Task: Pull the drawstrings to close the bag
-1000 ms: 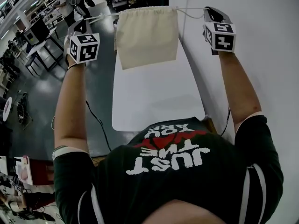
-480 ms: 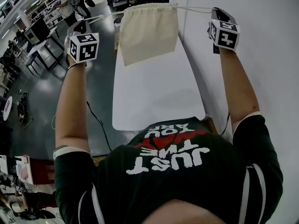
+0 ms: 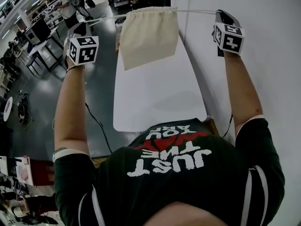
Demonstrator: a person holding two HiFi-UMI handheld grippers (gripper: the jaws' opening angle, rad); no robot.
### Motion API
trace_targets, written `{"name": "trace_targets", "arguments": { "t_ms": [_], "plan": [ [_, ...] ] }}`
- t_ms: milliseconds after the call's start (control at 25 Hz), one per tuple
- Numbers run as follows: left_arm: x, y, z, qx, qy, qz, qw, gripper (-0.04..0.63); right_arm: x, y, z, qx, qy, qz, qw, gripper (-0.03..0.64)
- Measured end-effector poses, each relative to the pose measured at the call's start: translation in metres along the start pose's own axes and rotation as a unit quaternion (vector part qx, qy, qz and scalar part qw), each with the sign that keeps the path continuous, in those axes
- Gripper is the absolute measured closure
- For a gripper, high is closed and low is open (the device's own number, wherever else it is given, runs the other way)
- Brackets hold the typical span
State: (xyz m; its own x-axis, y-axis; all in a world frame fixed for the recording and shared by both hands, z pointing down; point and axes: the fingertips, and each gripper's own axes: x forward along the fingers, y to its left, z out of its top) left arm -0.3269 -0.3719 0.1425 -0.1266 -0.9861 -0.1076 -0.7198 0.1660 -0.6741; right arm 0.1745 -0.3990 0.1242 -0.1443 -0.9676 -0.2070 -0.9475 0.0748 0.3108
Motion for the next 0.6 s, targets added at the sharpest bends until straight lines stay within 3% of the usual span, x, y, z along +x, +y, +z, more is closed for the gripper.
{"name": "trace_targets", "arguments": {
  "t_ms": [160, 360, 600],
  "plan": [
    [0.001, -0.003, -0.004, 0.017, 0.007, -0.012, 0.9998, 0.586, 0.000, 0.001, -0.005, -0.003, 0.009, 0.001, 1.000, 0.606],
    [0.012, 0.000, -0.030, 0.043, 0.046, -0.022, 0.9978, 0.586, 0.003, 0.002, -0.015, 0.015, 0.020, 0.004, 1.000, 0.606],
    [0.021, 0.015, -0.063, 0.099, 0.078, -0.021, 0.9918, 0.584, 0.006, 0.015, -0.024, 0.027, 0.024, 0.023, 0.999, 0.606]
  ]
}}
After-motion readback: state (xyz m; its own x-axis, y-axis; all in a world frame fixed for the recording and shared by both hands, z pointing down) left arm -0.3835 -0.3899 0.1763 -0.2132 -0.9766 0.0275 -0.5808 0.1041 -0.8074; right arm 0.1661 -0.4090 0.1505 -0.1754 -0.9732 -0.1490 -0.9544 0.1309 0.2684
